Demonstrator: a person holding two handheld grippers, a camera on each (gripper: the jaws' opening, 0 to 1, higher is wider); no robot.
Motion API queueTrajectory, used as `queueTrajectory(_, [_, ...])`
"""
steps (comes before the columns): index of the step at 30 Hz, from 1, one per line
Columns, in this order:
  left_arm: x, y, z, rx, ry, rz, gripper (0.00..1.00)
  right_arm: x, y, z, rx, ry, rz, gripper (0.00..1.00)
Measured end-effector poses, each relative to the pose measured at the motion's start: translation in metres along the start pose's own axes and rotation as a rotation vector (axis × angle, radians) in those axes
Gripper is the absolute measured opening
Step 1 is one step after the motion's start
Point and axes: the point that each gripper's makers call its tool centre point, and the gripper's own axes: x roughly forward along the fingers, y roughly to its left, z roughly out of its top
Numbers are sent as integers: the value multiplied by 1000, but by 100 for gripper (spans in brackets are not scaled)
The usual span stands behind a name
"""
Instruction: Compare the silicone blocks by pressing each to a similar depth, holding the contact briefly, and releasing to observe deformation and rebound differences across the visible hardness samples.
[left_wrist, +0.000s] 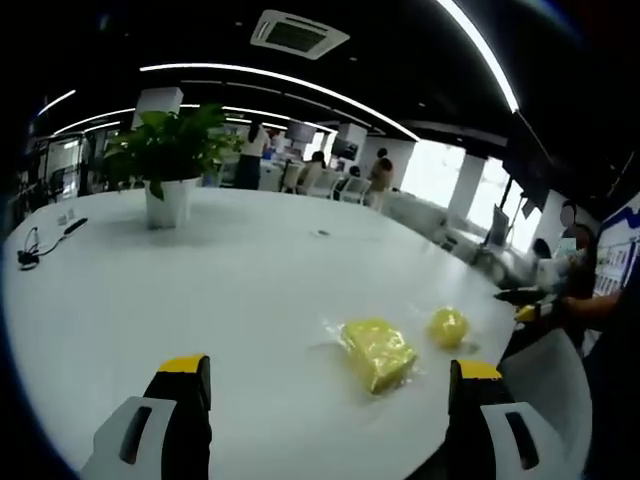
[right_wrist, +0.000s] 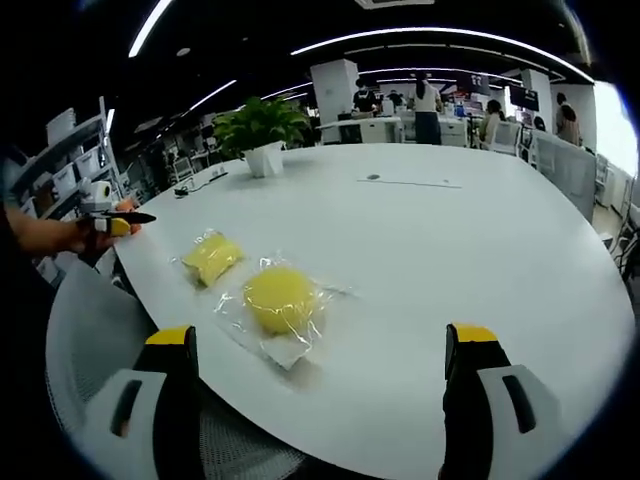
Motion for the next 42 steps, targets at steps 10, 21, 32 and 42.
queueTrajectory(10, [8,-13,9,70,7,-15,100,-16,-1,5,7,-26,16,97])
queueTrajectory(21, [-13,-11,3,80,31,25,100,-8,5,11,-9,6,25,97])
queueTrajectory(32, [-31,-7,10,70,71,48,100,-14,10,3,-36,46,48,97])
queueTrajectory(42, [-34,-3,-8,65,87,20,100,-9,9,15,-32,15,31,97])
